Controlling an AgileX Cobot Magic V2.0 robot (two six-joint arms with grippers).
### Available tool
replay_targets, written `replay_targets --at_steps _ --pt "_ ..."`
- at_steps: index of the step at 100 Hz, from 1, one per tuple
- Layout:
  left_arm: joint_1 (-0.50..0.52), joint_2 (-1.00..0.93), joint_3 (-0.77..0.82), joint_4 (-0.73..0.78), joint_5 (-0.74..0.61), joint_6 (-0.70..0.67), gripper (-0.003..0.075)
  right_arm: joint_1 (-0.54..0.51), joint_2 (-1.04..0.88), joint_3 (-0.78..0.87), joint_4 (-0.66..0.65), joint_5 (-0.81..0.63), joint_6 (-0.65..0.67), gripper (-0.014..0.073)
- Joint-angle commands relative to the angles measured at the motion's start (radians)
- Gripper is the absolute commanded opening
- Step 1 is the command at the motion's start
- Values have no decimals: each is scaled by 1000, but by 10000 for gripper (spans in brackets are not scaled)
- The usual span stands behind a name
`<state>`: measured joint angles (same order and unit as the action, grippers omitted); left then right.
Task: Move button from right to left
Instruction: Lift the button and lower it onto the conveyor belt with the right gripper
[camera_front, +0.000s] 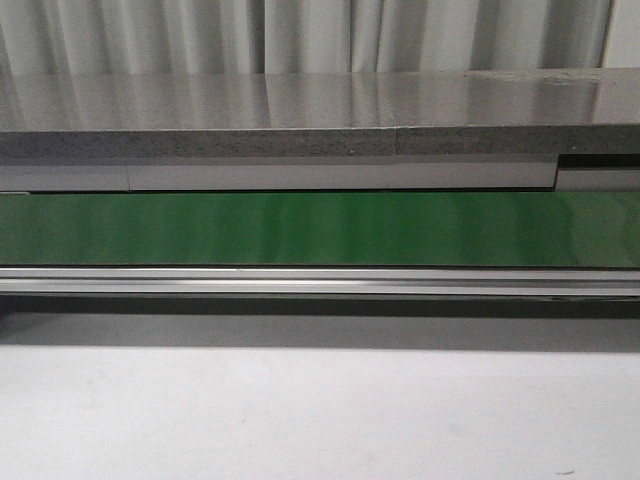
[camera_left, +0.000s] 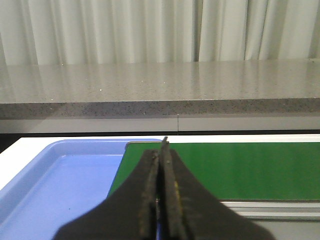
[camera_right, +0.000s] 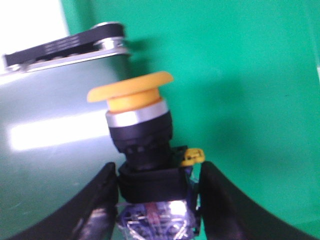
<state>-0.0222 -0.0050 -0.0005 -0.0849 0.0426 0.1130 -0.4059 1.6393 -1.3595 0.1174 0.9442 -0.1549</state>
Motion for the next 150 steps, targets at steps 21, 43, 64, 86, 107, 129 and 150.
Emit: replay_targets --at_steps 21,43,64,86,107,129,150 --pt "-6 -32 44 -2 -80 0 -20 100 -51 -8 -22 8 90 -25" --pt "-6 -32 44 -2 -80 0 -20 105 -40 65 -22 -48 91 -25" --pt "-6 -32 44 -2 -80 0 -20 105 -15 79 -22 -55 94 36" --pt "-6 -32 44 -2 -80 0 -20 106 -6 79 -21 -49 94 424" --pt "-6 -32 44 -2 -80 0 -20 107 -12 79 -5 -44 94 561" --pt "-6 -32 44 -2 -80 0 -20 130 -73 79 -3 -39 78 561" --pt "-6 -32 44 -2 -80 0 -20 188 -174 98 -29 -36 61 494"
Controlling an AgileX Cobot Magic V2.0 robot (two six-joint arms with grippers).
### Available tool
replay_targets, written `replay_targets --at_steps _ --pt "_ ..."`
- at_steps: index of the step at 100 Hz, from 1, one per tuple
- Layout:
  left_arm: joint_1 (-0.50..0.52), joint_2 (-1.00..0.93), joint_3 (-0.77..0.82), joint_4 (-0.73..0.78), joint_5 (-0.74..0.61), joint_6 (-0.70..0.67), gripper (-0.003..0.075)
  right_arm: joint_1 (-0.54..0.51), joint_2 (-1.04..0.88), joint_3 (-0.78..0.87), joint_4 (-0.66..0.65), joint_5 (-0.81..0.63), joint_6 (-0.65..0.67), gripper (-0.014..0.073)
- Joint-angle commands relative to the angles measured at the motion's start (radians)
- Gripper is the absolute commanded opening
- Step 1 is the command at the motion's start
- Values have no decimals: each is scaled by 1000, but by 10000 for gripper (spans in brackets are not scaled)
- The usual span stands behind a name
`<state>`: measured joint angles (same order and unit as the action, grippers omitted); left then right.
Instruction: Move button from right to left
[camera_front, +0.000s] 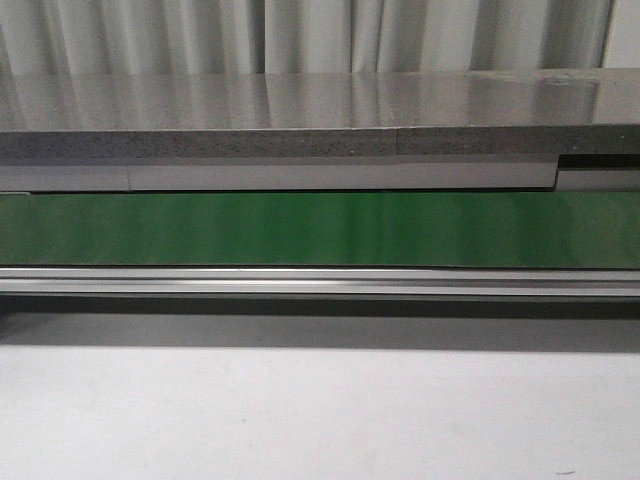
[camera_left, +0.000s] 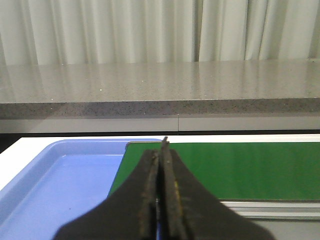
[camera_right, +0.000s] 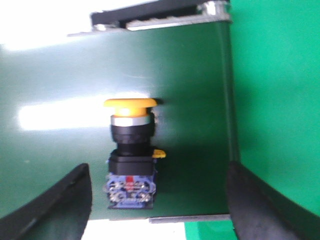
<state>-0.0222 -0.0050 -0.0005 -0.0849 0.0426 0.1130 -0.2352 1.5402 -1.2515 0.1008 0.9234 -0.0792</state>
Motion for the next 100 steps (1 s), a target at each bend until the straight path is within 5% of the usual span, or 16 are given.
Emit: replay_targets --at_steps 1,27,100 --pt "-6 -32 44 -2 -80 0 -20 21 -82 -9 -12 -16 -15 474" --pt "-6 -32 44 -2 -80 0 -20 79 -254 129 -12 -53 -15 -72" --pt "-6 -32 44 -2 -80 0 -20 216 -904 598 -42 -281 14 -68"
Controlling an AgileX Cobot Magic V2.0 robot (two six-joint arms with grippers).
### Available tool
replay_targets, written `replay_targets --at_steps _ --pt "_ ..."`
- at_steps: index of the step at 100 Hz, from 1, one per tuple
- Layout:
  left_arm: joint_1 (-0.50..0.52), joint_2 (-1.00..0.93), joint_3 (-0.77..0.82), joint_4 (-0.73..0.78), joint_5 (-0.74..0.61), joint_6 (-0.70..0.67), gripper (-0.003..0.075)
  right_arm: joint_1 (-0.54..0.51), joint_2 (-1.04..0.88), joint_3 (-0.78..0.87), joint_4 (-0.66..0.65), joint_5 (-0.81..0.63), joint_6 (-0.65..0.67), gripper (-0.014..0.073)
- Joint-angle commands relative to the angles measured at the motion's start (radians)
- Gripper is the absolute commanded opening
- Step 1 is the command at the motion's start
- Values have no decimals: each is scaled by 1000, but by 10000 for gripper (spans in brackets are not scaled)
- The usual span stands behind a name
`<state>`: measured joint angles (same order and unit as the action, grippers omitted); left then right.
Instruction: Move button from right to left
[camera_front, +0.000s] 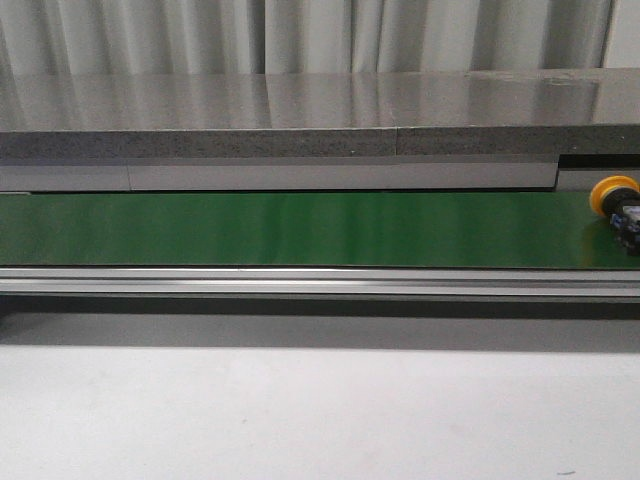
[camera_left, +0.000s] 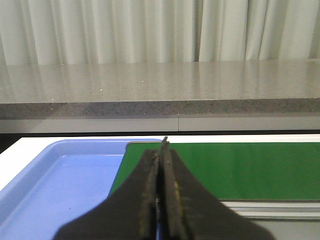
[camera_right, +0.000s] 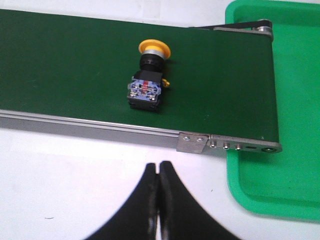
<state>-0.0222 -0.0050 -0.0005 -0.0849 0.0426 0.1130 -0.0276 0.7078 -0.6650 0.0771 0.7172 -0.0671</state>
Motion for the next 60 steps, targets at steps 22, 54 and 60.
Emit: replay_targets --at_steps 22,54,60 --pt "-6 -32 44 -2 -80 0 -20 9 -291 133 -18 -119 2 -68" --pt "-6 -32 44 -2 -80 0 -20 9 -555 270 -18 -164 2 -68" --pt "-6 -32 44 -2 -80 0 -20 9 -595 286 -18 -164 2 -68"
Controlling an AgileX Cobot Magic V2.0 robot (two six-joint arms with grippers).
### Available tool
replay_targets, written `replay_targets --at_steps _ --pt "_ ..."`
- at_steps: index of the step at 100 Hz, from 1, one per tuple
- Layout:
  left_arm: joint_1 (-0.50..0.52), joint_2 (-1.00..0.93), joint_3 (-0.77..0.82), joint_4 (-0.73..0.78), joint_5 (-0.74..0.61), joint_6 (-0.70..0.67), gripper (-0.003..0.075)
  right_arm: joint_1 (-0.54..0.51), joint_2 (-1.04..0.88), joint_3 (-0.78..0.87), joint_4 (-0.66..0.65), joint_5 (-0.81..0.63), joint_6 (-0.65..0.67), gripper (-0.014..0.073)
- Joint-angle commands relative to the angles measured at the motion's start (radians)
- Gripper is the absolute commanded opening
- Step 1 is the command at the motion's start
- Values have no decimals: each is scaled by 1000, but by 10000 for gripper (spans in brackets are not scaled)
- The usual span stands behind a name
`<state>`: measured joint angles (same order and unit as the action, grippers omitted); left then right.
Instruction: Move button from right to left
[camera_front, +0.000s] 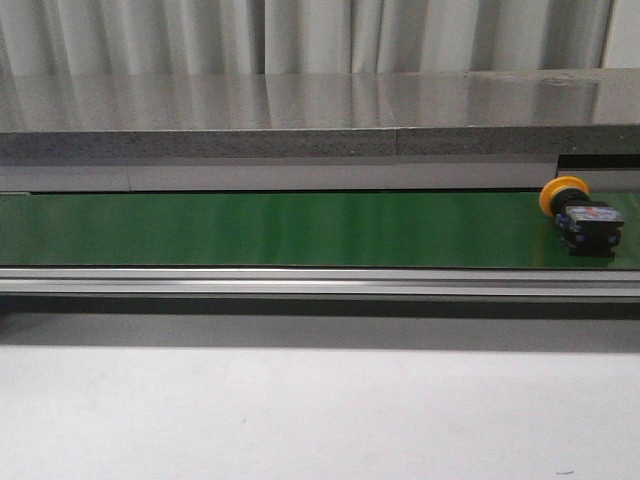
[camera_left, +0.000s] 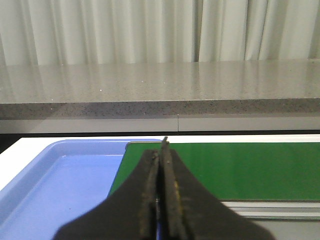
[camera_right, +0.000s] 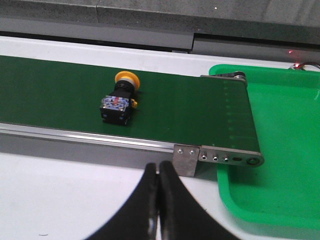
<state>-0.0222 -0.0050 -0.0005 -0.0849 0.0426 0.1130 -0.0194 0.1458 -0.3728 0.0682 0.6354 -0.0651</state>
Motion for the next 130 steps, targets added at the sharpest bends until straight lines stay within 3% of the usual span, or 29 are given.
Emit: replay_targets --at_steps 1,21,130 --pt "-6 -32 44 -2 -80 0 -20 0 -37 -2 -9 -82 0 -68" --pt "-6 -32 44 -2 -80 0 -20 0 -121 35 -9 -90 0 -68" --pt "-6 -32 44 -4 -98 0 -20 0 -122 35 -9 -90 0 -68"
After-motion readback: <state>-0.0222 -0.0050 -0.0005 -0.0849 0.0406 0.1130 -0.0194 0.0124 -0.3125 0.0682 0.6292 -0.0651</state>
